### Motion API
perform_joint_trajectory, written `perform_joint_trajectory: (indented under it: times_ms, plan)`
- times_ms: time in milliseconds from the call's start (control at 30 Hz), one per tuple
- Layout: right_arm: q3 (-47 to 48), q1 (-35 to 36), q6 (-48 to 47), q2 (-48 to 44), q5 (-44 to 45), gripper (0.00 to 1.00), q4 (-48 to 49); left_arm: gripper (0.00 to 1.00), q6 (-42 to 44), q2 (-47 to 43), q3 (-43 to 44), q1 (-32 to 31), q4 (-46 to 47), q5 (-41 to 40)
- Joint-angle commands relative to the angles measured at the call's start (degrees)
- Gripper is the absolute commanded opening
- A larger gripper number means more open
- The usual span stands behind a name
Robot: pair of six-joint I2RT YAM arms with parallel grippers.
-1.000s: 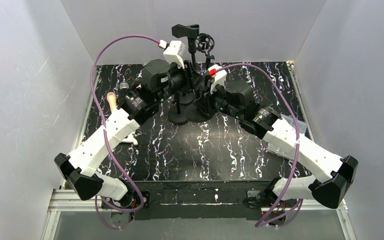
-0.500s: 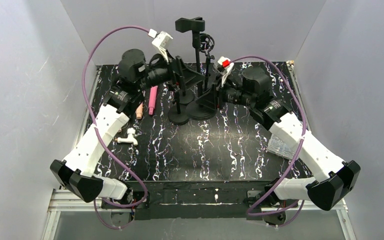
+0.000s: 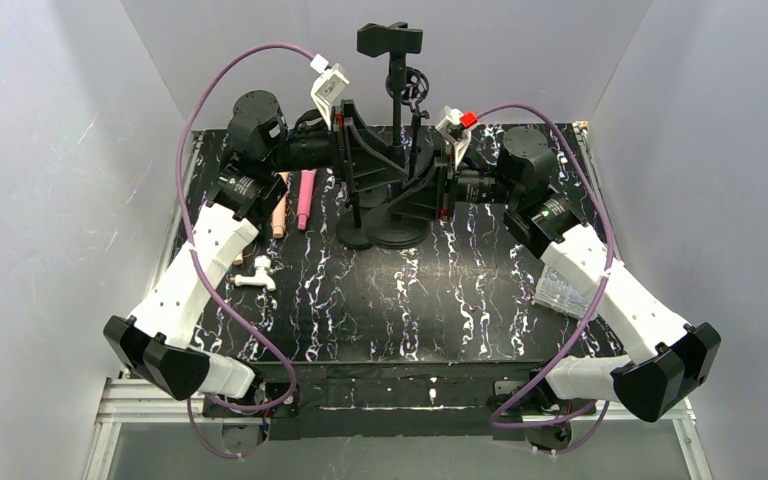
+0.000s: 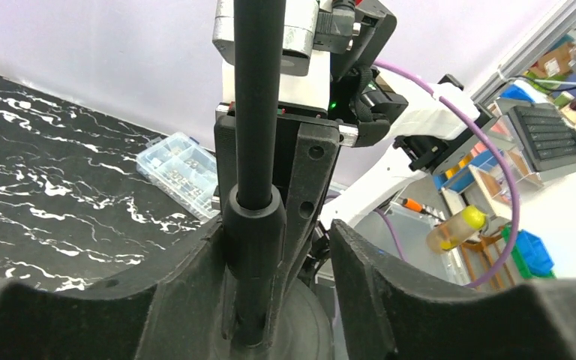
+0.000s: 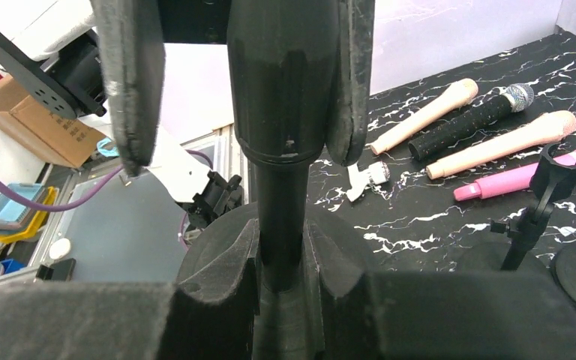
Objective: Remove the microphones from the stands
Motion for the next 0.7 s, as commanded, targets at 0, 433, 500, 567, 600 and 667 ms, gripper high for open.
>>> perform_joint_trajectory:
  times_ms: [0,433,500,567,600,667]
  plan:
    - [1.9,-0.2,-0.7,-0.5,0.1,0.01,2.6,0.46,-1.2,0.2,2.5,0.4,1.3,2.6]
    - [5.4,2.9,-9.3,1.3,30.6,0.01,-12.2,0.00,2.7,-1.7,-1.9,-4.3,-4.2,-25.8]
    - [5.1,4.2,-9.5,1.4,37.9,0.01,-12.5,0.00,6.5,-2.2,-1.9,-7.8,-6.9,-35.2]
    - [4.5,5.5,-9.6,1.4,44.4,0.01,-12.0,0.00,8.3,-2.1,-1.9,-11.0,-8.0,-43.6]
    - [4.0,6.3,-9.7,1.2,47.2,0.01,-11.4,0.00,8.5,-1.8,-2.0,-12.0,-8.2,-46.6]
    - [3.0,7.2,-10.4,0.7,51.6,0.01,-10.2,0.00,8.3,-1.2,-2.0,-13.6,-8.5,-50.5]
